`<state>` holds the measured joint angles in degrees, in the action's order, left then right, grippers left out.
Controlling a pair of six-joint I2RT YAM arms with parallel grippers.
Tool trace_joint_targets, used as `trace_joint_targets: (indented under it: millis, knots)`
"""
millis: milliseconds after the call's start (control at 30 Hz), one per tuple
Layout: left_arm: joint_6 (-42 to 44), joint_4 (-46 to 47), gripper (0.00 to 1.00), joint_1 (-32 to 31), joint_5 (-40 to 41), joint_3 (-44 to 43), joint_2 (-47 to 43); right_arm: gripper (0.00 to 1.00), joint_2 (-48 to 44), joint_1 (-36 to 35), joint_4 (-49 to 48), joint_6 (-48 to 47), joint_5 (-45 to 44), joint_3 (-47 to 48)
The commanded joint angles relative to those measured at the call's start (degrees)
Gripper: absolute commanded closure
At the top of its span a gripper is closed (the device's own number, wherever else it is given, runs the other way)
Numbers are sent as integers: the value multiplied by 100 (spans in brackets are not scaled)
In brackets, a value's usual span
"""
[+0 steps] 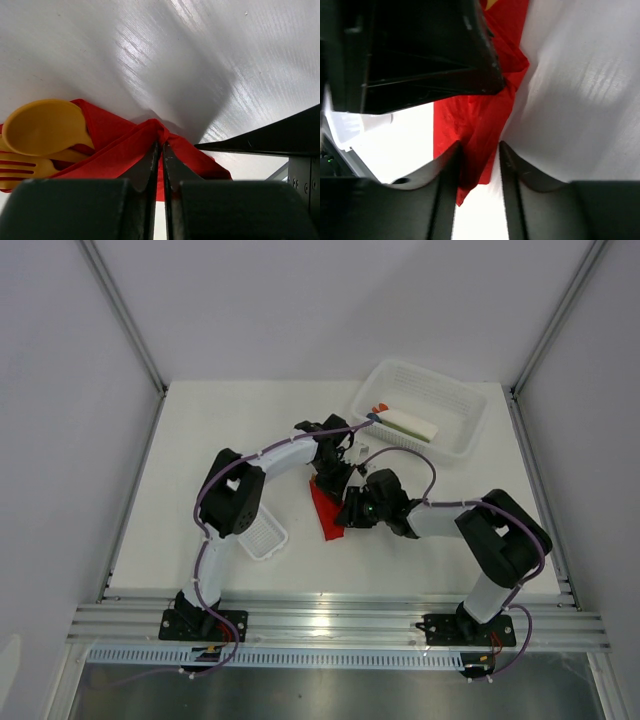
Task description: Place the utensils on the paper napkin and roll it up
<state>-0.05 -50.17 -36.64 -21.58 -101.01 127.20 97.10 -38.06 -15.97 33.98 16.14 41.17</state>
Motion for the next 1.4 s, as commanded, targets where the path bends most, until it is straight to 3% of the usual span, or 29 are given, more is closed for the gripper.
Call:
trace_joint_targets:
  millis: [0, 200, 333, 433, 700, 967, 1033, 1133, 1367]
  knots:
    - [-47, 51, 91, -45, 23, -103, -81, 63, 108, 18, -20, 12, -146, -21]
    - [-12, -19, 74, -53, 84, -243, -186, 74, 37, 45, -205, 162, -111, -188]
    - [-12, -89, 41, -53, 102, -401, -449, 80, 116, 115, -363, 293, 37, -275]
    - [172, -107, 29, -45, 119, -411, -756, 84, 204, 229, -539, 434, 170, -381]
    - [58, 332, 24, -36, 576, 432, -1863, 87, 204, 273, -706, 505, 196, -443]
    - [-461, 1009, 26, 35, 902, 2216, -2490, 88, 20, 291, -785, 558, 179, -566]
    - [-233, 1027, 32, -35, 1068, 2313, -2393, 85, 2, 299, -741, 505, 161, -557]
    - [197, 1369, 33, -325, 1576, 2629, -2489, 79, 20, 291, -750, 478, 249, -540]
    - [418, 1457, 37, -493, 2132, 2112, -1980, 78, 19, 291, -750, 478, 249, -540]
